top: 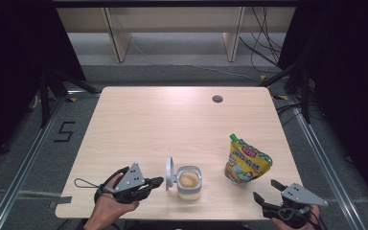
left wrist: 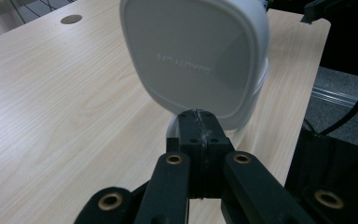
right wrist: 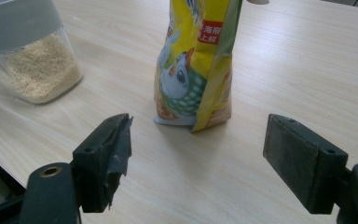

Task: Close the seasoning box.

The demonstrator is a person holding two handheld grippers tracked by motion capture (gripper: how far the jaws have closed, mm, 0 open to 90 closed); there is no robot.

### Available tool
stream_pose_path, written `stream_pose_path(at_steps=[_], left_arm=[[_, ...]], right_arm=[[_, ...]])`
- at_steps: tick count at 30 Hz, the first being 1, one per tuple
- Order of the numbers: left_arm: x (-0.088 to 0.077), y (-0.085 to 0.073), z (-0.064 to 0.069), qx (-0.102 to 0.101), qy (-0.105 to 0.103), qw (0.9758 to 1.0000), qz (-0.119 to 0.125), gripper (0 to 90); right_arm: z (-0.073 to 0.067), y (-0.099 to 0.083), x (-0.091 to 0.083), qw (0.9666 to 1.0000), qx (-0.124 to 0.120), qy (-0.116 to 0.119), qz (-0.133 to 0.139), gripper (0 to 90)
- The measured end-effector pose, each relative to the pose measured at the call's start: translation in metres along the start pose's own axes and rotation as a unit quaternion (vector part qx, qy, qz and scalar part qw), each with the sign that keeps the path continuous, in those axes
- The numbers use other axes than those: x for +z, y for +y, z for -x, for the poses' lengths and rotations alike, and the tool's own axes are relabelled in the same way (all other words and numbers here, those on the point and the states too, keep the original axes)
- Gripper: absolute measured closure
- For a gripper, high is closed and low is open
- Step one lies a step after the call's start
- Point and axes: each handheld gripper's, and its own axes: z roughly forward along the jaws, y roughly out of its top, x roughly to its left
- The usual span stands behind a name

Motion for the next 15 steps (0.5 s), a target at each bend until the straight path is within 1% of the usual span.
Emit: stream_pose_path(at_steps=[1,2,3,4,5,6,7,9,10,12,13,14,15], left_arm=[[0.001,0.002,0.001,-0.002,-0.001,1.0000,0.001,89.0],[0.002,0.004,0.002,-0.001,-0.002,1.0000,0.002,89.0],[0.003,0.006,0.002,0.006,-0.002,1.0000,0.003,89.0],[0.003,0.008,0.003,0.006,-0.004,1.0000,0.004,89.0],[0.004,0.009,0.003,0.008,-0.007,0.9999,0.003,89.0],[0.004,0.011,0.004,0.004,-0.002,1.0000,0.004,89.0],[0.005,0.012,0.003,0.015,-0.004,0.9999,0.003,89.0],[0.006,0.013,0.005,0.009,-0.005,0.9999,0.005,89.0],[0.008,0.014,0.006,0.007,-0.008,0.9999,0.006,89.0],[0.009,0.016,0.006,0.016,-0.008,0.9998,0.004,89.0],[0.010,0.016,0.007,0.014,-0.010,0.9998,0.004,89.0],[0.012,0.017,0.007,0.020,-0.015,0.9997,0.004,89.0],[0.013,0.017,0.009,0.012,-0.012,0.9999,0.004,89.0]], right_arm=[[0.002,0.000,0.000,0.9998,-0.018,-0.004,0.005,24.3],[0.002,0.000,0.000,0.9999,-0.011,0.002,0.003,24.3],[0.002,0.000,0.000,0.9999,-0.012,0.004,0.003,24.4],[0.003,0.000,0.000,0.9998,-0.019,0.002,0.004,24.3],[0.003,0.000,0.000,0.9998,-0.020,-0.001,0.005,24.4],[0.003,0.000,0.000,0.9998,-0.021,0.000,0.005,24.4],[0.003,0.000,0.000,0.9997,-0.022,0.000,0.005,24.3],[0.001,0.000,-0.001,0.9999,-0.014,-0.004,0.001,24.4],[0.001,0.000,-0.001,0.9999,-0.014,-0.004,0.001,24.4],[0.002,0.000,-0.001,0.9998,-0.018,-0.005,0.003,24.4],[0.002,0.000,-0.001,0.9998,-0.018,-0.006,0.002,24.4],[0.002,0.000,-0.001,0.9998,-0.018,-0.006,0.003,24.4],[0.002,0.000,-0.001,0.9998,-0.018,-0.006,0.003,24.4]])
